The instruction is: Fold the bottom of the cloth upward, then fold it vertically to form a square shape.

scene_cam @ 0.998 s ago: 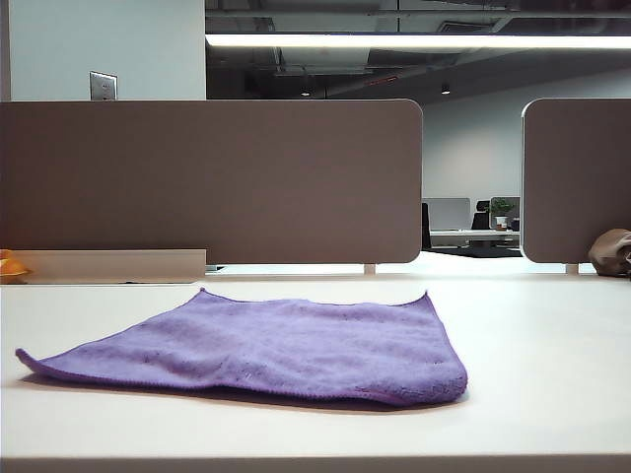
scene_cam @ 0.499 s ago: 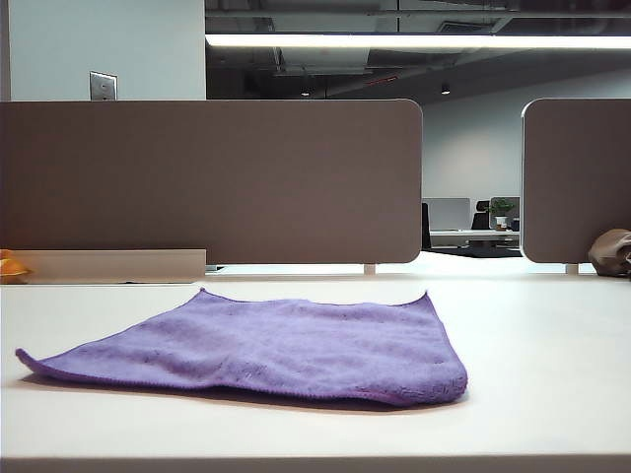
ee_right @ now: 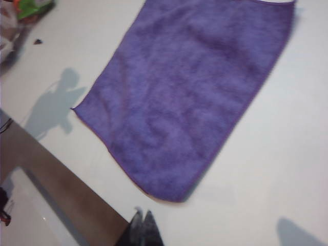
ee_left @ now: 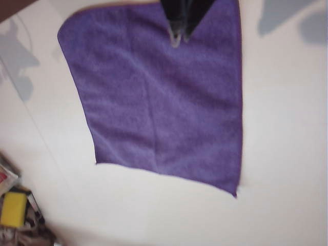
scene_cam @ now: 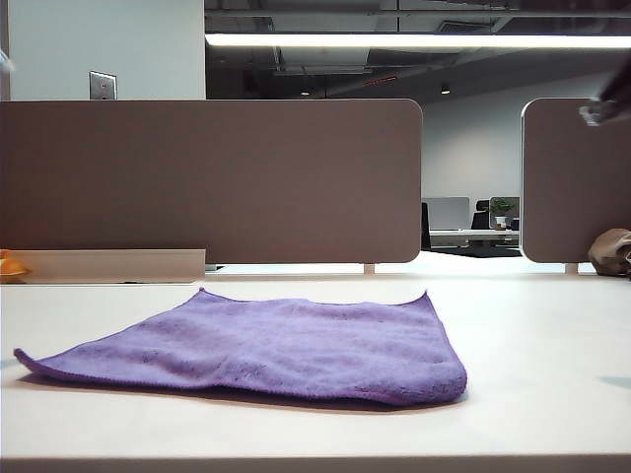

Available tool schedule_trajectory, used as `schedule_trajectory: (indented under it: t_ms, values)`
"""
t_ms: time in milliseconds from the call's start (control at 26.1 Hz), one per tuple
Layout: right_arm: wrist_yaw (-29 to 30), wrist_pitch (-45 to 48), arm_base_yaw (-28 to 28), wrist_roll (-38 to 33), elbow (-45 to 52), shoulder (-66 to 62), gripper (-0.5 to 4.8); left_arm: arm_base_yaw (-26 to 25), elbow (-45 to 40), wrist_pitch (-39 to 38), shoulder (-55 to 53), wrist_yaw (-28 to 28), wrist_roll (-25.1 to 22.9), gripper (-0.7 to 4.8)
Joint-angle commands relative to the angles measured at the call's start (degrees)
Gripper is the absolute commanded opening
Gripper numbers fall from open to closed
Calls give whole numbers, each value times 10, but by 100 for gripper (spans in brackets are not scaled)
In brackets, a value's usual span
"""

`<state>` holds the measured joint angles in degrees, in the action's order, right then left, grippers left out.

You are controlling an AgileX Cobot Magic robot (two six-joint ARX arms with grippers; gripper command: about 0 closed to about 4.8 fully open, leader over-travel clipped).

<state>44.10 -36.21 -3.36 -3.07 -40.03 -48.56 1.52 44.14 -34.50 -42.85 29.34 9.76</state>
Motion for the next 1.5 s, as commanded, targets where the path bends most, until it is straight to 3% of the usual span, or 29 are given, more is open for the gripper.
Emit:
schedule_trajectory:
  t_ms: [38,154,269,345,537,691,806,1036,1420,1497]
  values:
    - [10,27,-40,3,-8,-46,-1,0,4,8,-52,14,-4,8]
    - [4,44,-87,0,-8,-85,-1,0,4,5,-93,18,-32,32]
    - [-75,66,-139,-1,-9,-129,0,-1,4,3,-129,19,-40,32]
    - [-90,89,-147,-9,-10,-149,0,0,4,7,-138,17,-55,32]
    - [-53,127,-151,-40,-10,-200,0,0,4,7,-161,13,-64,31]
    - [-57,158,-151,-49,-11,-227,0,0,4,19,-189,13,-68,31]
    - [-86,174,-151,-49,-42,-230,0,0,4,72,-196,14,-63,31]
    - [-112,169,-150,-48,-167,-310,46,0,15,181,-211,23,16,30]
    - [-232,150,-140,-13,-245,-393,59,0,167,159,-348,39,9,30]
    - [-249,158,-137,-13,-246,-400,59,0,207,147,-395,39,-17,30]
